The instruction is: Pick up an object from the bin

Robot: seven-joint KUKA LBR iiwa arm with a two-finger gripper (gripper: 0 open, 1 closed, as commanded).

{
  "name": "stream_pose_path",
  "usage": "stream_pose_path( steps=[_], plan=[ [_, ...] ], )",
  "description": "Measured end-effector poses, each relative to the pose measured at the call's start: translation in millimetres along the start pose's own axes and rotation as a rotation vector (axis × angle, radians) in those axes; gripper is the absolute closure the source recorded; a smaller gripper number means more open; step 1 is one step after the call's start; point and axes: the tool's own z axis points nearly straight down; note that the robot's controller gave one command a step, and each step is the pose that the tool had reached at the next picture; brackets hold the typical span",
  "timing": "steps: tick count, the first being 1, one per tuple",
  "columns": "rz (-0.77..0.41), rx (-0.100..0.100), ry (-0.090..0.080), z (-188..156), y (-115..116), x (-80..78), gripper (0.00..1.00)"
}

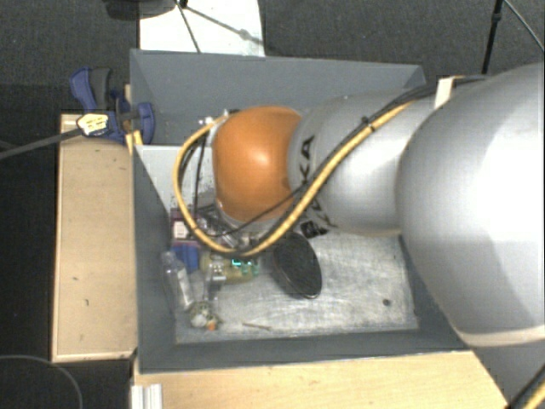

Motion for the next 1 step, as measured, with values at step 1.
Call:
stream_pose_path(
  steps=[1],
  plan=[
    [0.176, 0.0, -0.005, 22.9, -48.2, 6.3, 0.0]
  ],
)
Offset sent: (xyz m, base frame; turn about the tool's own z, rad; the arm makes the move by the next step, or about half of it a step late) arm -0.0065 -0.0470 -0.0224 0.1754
